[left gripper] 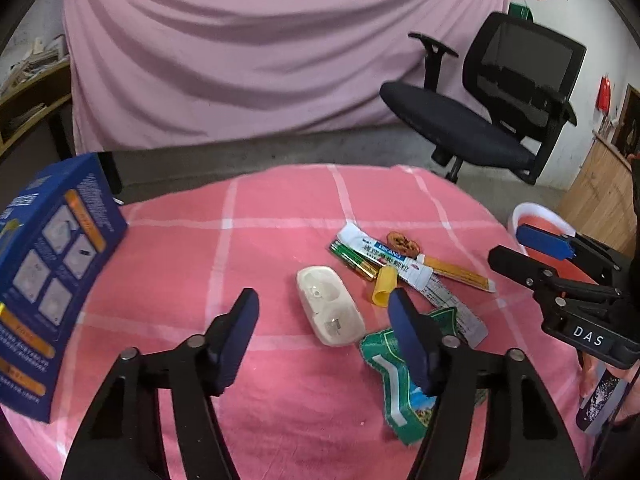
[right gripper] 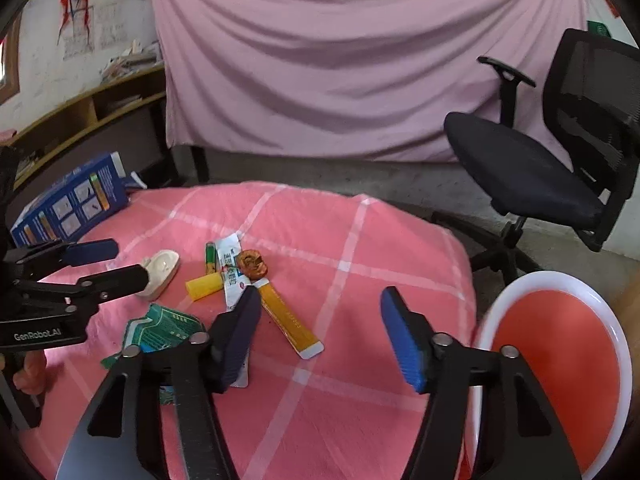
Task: Collect trash
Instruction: 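Grasp the white plastic container with the left tool while the right tool grasps the orange tube, then carry the container and orange tube over the bucket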
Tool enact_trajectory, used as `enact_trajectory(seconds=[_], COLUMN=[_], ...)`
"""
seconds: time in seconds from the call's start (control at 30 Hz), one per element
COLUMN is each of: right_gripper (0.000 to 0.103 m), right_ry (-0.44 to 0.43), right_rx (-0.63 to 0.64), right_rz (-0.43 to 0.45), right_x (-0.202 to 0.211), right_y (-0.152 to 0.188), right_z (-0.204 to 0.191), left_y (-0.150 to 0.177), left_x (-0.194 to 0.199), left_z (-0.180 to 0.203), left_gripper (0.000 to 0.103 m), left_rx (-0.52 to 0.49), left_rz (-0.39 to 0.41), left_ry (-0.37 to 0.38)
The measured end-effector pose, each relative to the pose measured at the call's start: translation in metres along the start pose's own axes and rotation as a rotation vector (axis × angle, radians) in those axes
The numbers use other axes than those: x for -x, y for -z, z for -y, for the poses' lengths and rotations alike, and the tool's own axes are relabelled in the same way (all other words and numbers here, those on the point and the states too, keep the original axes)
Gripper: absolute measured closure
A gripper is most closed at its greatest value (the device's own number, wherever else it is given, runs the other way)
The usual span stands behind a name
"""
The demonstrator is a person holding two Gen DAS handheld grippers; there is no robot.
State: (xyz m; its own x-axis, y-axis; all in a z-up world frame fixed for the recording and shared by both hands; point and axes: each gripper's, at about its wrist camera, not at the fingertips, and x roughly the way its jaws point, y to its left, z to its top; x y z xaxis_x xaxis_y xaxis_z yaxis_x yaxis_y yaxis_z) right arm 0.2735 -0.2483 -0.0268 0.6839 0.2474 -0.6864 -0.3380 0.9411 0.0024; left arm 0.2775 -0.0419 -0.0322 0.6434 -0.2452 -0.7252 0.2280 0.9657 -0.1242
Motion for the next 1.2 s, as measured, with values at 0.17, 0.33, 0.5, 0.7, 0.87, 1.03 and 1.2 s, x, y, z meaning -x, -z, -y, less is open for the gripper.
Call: enact_trajectory(seconds=[0.17,0.33,0.5,0.7,0.87,1.03,1.2], right_gripper=[0.055,0.055,0.059,0.082,0.091,0.091,0.091], right_ry=[-0.046,-0.078,-0.077,-0.071,-0.089,-0.081,-0.074], right_rx=[0.002,0.018,0.025,0.029,0.021,0.018,0.002], right_rz=[-0.077,-0.137,-0.174,-0.178,-0.152,-0.079,0.11], right_x=[-0.018,-0.032,-0.037,-0.033,-0.025,-0.01,0.028], right_y=[-0.002,-0.003,-0.001,0.001,0.004,0.004,0.006], right_z=[0.0,-0.003,-0.003,-0.001,0.0,-0.002,-0.003], left_y=[-0.003,-0.001,-0.002,0.0,0.005,0.009,0.011], left_x=[-0.015,-0.015,-0.014,-0.01,0.0,0.02,0.051], left_z=[0.001,-0.005,-0.01,-0.011,-0.009,-0.004,0.008], left_gripper=[0.065,0.072,0.078,0.078,0.078,0.078,0.078], left_rx=[-0.002,0.021,0.028,0.022,0.054,0.072,0.078], left_rz=[-0.076,-0.09,-0.1,-0.094,-0.059,0.022,0.179], left_ry=[-0.016,-0.015,-0.015,-0.027,-0.032,-0.038,-0.026])
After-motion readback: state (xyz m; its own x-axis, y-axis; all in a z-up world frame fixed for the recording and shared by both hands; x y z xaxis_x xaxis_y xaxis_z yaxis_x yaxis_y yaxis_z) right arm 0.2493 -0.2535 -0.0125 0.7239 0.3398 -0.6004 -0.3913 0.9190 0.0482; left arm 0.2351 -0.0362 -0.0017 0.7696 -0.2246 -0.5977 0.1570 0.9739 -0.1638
